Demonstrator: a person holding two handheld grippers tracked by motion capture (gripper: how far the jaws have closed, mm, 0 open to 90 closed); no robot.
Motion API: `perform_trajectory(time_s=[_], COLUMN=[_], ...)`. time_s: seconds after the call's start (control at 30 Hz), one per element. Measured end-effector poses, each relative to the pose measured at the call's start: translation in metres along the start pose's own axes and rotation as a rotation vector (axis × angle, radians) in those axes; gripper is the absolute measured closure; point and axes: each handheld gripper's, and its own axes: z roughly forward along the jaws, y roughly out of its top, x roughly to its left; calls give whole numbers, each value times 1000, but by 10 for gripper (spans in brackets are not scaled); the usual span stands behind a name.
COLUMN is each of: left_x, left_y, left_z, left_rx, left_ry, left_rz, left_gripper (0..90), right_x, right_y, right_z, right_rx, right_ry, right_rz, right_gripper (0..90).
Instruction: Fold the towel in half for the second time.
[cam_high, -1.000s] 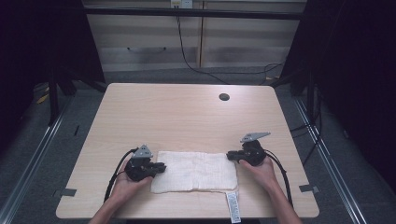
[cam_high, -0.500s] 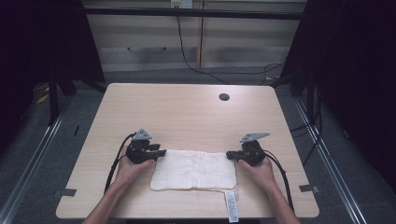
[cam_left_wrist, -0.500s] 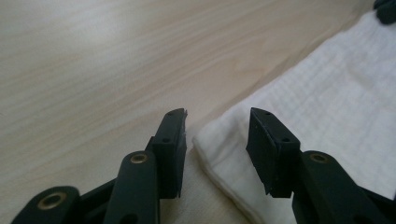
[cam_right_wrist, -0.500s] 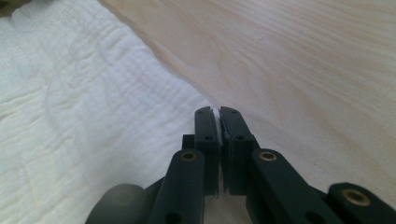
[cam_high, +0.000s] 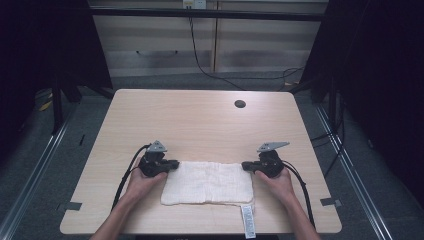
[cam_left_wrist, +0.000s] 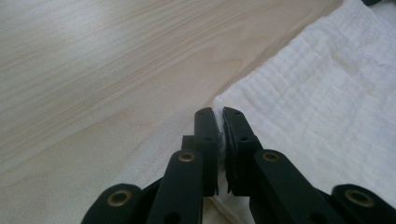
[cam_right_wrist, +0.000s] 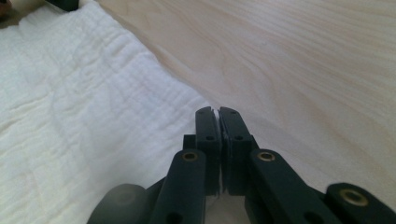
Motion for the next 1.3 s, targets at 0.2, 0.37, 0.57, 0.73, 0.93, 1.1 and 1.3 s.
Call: perform_trajectory(time_s=[0.2,0.37,0.57,0.73,0.93,1.1,1.3], left_x=[-2,-3,-3,-3,-3,-2,-2], left_y=[0,-2,-2,-1,0,1,1], left_z=[-1,-3,-7,-10,-13,-14,-15], left_rx=[3,-18,-25,-45,-55,-67,-72], left_ry=[9,-2,2,1,6,11,18], left_rz=[6,2,6,-4,-2,-11,-18], left_gripper=[858,858,858,858,858,858,858], right_x=[0,1,4,12,21,26,35], right_y=[2,6,12,13,16,17,21], right_z=[-5,-14,-17,-22,-35,-40,-46], right_rx=[-30,-73,-97,-111,-151,-158,-164], right_ry=[7,8,4,8,26,59,85], right_rz=[2,10,-32,-48,-71,-97,-127], right_gripper=[878,878,878,878,878,878,877])
